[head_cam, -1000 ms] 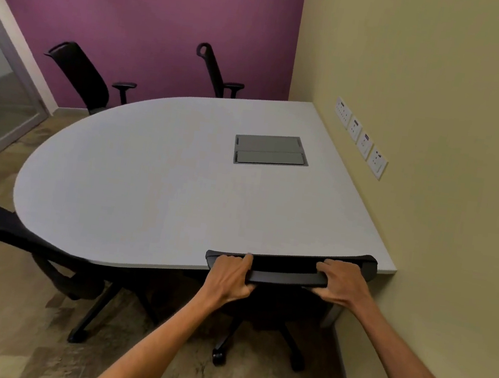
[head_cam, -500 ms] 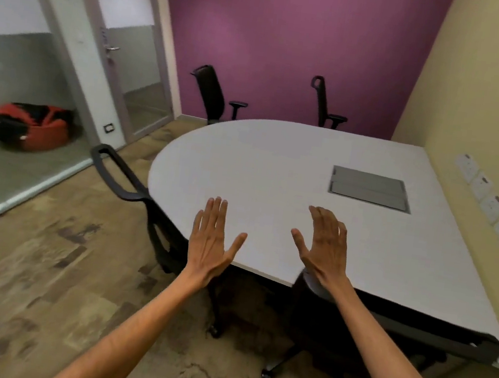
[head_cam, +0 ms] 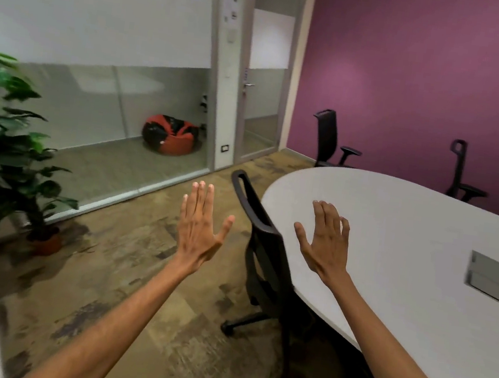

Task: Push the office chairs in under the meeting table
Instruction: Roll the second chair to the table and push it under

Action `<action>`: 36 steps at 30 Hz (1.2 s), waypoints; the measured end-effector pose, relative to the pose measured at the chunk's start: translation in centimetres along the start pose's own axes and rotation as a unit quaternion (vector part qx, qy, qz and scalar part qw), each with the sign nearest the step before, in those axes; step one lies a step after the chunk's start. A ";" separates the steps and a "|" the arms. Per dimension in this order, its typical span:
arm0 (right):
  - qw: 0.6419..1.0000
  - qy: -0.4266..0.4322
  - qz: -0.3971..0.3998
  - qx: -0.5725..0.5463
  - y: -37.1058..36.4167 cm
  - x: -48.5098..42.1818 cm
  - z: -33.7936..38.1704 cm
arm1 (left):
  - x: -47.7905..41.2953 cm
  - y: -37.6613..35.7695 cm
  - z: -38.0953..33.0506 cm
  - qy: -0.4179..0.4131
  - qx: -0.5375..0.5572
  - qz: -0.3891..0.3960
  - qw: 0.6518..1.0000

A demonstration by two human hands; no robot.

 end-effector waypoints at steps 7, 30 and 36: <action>0.995 0.090 0.023 -0.031 -6.3 -6.6 13.8 | 0.7 4.1 14.2 0.093 -0.034 -0.024 0.995; 0.981 0.153 0.069 -0.094 -29.8 -45.5 29.2 | -27.9 -0.6 43.7 0.172 -0.088 -0.041 0.980; 0.984 0.141 0.063 -0.085 -34.7 -56.1 30.5 | -37.7 -3.1 49.8 0.171 -0.091 -0.045 0.980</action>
Point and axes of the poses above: each hand's wrist, its own x-axis away from the middle knuckle, its own y-axis out of the back of the hand, z = x × y, the point moved 6 cm from there along -x, towards the middle knuckle, and after that the axes turned 11 degrees about z, right-handed, at the moved point
